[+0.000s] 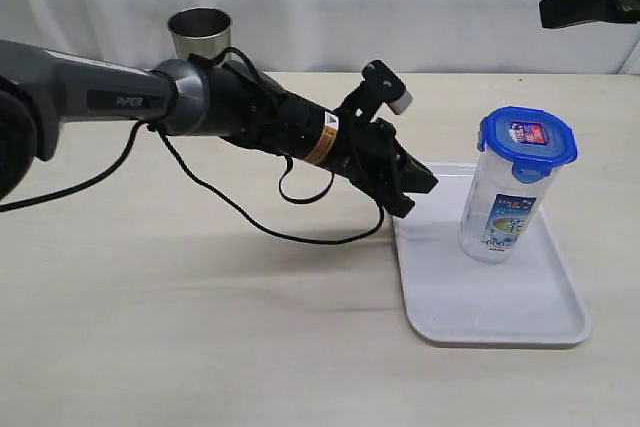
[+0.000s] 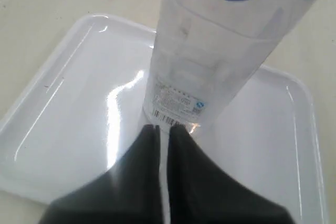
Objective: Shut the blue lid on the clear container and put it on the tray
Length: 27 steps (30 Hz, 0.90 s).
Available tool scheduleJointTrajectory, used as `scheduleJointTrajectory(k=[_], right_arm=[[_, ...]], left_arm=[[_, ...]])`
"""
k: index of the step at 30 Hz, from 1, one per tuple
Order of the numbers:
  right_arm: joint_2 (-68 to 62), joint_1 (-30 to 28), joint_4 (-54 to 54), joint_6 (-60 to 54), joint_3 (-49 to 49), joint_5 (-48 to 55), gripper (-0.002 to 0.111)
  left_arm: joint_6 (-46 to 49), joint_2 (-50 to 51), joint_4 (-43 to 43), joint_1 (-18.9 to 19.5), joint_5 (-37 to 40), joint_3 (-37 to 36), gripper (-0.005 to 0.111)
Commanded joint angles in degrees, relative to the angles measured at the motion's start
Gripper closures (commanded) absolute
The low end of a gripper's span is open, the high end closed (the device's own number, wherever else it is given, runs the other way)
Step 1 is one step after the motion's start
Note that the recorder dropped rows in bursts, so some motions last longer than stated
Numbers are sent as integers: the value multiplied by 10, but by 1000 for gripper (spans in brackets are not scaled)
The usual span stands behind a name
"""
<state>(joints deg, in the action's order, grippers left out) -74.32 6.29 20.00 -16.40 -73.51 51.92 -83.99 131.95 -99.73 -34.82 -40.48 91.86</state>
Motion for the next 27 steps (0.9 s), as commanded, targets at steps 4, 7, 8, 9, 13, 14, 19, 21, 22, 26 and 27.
scheduleJointTrajectory(k=[4, 7, 8, 9, 13, 14, 19, 21, 22, 26, 27], right_arm=[[5, -2, 0, -9, -4, -13, 104], [5, -2, 1, -9, -3, -24, 104], [5, -2, 1, -9, -1, -25, 104], [6, -2, 1, -13, -1, -26, 104], [46, -2, 1, -15, 32, -83, 104], [59, -2, 4, -15, 47, -108, 104], [162, -2, 10, -15, 103, -177, 104], [201, -2, 21, -26, 115, -181, 104], [223, -2, 25, -30, 124, -189, 104], [310, -2, 38, -39, 177, -239, 104], [334, -2, 38, -39, 193, -252, 104]], left_arm=[[-20, -97, -2, 13, 121, -88, 107], [-25, -160, -2, 13, 231, -164, 107], [-19, -182, -2, 13, 281, -190, 107], [-17, -204, -2, 13, 334, -213, 107], [-17, -287, -2, 14, 485, -284, 107], [-17, -306, -2, 14, 502, -296, 107], [-29, -423, -2, 14, 526, -351, 107], [-43, -465, -2, 14, 524, -367, 107], [-48, -488, -2, 14, 524, -377, 107], [-64, -571, -2, 14, 525, -412, 107], [-64, -593, -2, 14, 524, -422, 107]])
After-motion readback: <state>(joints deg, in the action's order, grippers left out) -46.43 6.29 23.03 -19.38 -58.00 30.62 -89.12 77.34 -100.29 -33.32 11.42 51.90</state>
